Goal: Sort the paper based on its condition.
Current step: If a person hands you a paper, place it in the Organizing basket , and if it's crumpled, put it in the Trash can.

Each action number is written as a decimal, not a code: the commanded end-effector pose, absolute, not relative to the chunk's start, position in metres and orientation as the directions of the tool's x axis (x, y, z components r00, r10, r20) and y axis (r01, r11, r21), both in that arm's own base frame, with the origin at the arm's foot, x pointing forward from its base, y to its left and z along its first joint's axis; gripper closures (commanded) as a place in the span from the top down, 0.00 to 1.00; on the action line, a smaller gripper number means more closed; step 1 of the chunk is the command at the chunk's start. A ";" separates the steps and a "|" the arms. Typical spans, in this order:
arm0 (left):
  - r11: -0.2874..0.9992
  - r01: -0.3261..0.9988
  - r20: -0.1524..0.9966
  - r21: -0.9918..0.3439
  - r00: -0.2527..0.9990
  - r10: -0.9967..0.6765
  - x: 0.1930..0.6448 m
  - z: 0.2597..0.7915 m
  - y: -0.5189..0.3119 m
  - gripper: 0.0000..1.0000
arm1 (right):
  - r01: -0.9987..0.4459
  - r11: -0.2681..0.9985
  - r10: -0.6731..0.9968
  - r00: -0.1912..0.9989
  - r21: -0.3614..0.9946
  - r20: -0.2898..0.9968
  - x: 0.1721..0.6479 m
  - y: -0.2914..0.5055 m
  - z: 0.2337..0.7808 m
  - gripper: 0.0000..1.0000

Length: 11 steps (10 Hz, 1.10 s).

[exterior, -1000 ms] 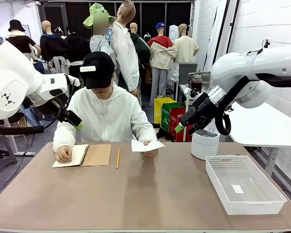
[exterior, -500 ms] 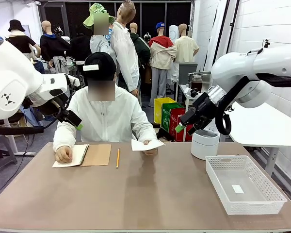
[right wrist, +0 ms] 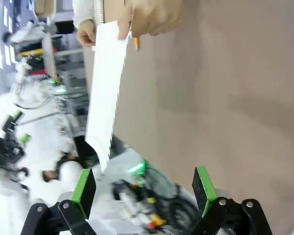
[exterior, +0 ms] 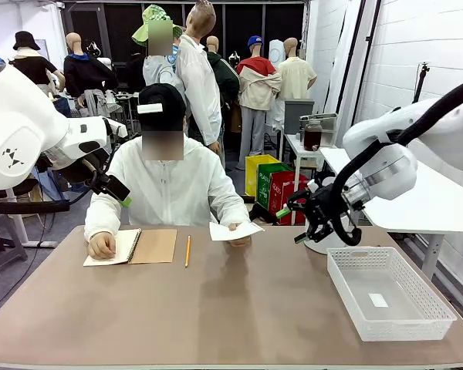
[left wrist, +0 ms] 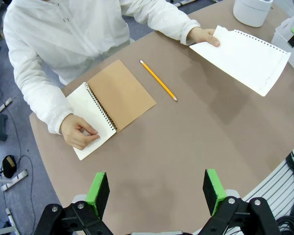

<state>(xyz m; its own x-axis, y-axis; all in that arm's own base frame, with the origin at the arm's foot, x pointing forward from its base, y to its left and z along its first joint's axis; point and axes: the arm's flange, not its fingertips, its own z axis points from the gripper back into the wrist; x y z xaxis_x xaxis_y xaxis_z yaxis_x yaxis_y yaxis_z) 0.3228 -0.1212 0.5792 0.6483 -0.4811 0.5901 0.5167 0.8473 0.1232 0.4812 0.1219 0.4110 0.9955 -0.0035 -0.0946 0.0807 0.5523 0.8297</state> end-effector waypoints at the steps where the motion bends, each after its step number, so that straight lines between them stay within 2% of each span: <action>1: 0.848 0.516 0.594 0.119 0.647 -0.477 0.323 0.579 -0.120 1.00 | 0.212 0.434 -0.078 0.977 0.875 -0.198 0.495 0.135 0.411 1.00; 5: 0.848 0.516 0.594 0.119 0.647 -0.477 0.323 0.579 -0.120 1.00 | 0.304 0.361 -0.058 0.951 0.882 -0.304 0.510 0.159 0.395 1.00; 6: 0.848 0.516 0.594 0.119 0.647 -0.477 0.323 0.579 -0.120 1.00 | 0.290 0.398 -0.052 0.954 0.871 -0.294 0.511 0.159 0.395 1.00; 7: 0.848 0.516 0.594 0.119 0.647 -0.477 0.323 0.579 -0.120 1.00 | 0.267 0.381 -0.062 0.963 0.885 -0.263 0.502 0.154 0.395 1.00; 11: 0.848 0.516 0.594 0.119 0.647 -0.477 0.323 0.579 -0.120 1.00 | 0.273 0.380 -0.063 0.961 0.884 -0.269 0.505 0.156 0.395 1.00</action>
